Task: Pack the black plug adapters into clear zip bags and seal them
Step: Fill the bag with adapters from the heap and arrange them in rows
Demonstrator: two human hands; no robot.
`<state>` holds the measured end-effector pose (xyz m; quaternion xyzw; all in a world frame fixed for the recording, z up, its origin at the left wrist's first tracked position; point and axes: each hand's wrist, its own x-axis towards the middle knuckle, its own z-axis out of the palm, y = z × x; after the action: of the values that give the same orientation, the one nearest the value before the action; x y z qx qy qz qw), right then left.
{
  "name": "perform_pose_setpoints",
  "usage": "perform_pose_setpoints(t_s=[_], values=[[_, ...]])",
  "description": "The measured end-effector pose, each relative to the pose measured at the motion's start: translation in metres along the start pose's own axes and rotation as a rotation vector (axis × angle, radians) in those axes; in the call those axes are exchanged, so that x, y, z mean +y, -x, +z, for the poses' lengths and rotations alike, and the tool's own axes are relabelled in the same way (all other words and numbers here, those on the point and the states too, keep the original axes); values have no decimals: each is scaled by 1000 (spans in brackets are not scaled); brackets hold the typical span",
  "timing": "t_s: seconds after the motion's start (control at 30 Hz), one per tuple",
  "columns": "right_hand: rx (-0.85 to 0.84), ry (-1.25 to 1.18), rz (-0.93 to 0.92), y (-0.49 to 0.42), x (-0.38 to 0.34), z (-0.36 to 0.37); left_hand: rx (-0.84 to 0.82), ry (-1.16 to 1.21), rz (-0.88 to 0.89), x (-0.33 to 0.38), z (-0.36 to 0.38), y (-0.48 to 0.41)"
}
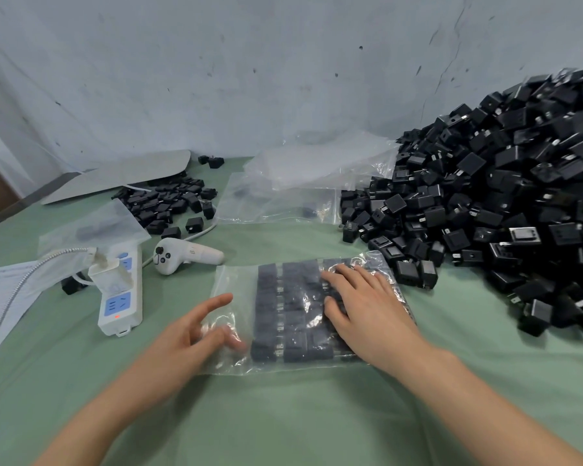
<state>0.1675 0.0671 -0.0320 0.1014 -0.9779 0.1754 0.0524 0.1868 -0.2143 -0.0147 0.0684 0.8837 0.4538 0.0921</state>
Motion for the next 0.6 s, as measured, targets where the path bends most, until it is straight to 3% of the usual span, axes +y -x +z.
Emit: perform_pose_setpoints(t_s=[0.27,0.33,0.47,0.6], values=[[129,-631,162,-3,8,-25,489,193,-151,-8,-18,-32],[223,-558,160,-3,19,-33,574,236,-147,-6,-20,-42],[387,-188,215,-1,48,-46,699,335,-115,6,-12,-60],[232,-49,388,2,75,-49,728,419,-67,21,-1,-75]])
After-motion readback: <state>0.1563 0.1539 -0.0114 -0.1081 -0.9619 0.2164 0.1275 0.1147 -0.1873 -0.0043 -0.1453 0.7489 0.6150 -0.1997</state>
